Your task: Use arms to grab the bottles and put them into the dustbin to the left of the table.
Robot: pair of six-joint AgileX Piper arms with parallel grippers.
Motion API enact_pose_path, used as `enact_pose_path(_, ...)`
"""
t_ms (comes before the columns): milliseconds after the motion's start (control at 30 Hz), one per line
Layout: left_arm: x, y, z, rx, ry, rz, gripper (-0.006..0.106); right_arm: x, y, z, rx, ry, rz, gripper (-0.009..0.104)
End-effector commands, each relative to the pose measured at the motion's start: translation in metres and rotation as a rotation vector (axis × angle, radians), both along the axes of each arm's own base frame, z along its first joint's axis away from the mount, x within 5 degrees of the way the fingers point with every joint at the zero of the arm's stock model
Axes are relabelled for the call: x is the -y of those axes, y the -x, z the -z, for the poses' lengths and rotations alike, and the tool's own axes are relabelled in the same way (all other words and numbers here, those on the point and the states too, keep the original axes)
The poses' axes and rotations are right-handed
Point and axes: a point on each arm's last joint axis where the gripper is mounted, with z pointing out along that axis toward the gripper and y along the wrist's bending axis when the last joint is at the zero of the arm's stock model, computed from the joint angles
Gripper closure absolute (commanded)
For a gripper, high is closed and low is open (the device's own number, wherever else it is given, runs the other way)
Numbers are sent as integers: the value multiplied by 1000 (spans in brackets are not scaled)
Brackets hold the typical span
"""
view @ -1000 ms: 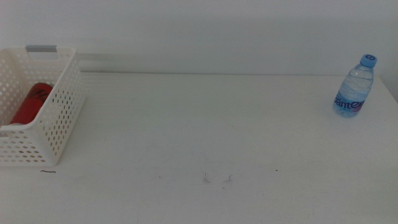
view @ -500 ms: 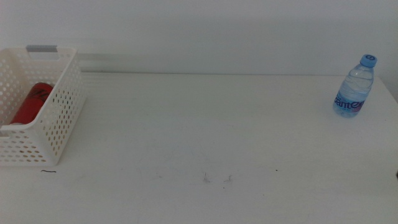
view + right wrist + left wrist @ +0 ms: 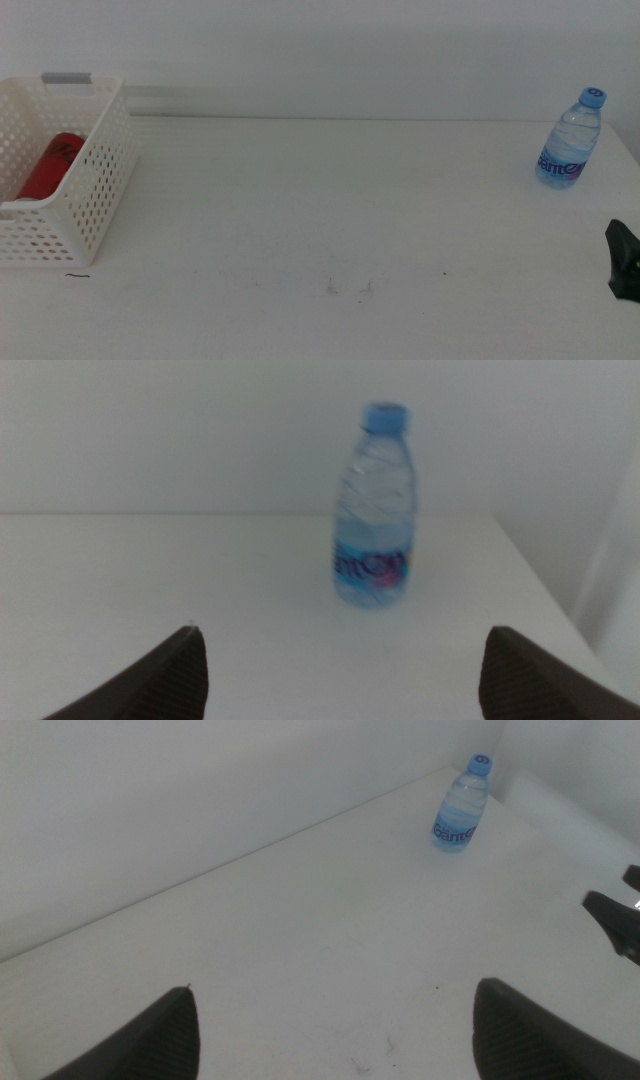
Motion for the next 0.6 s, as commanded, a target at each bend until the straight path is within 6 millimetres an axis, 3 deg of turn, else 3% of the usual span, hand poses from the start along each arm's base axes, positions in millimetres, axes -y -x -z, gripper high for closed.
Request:
enact_pose_path(0,0,1,-1,6,6,2,7,4,-15,6,-32,-49,58,16)
enact_pose_path(267,0,1,-1,6,4,1,7,2,-68,29,-146,-48,63,16)
enact_pose_path(567,0,1,-1,8,2,2,7,2,-136,27,-94,96,62,16)
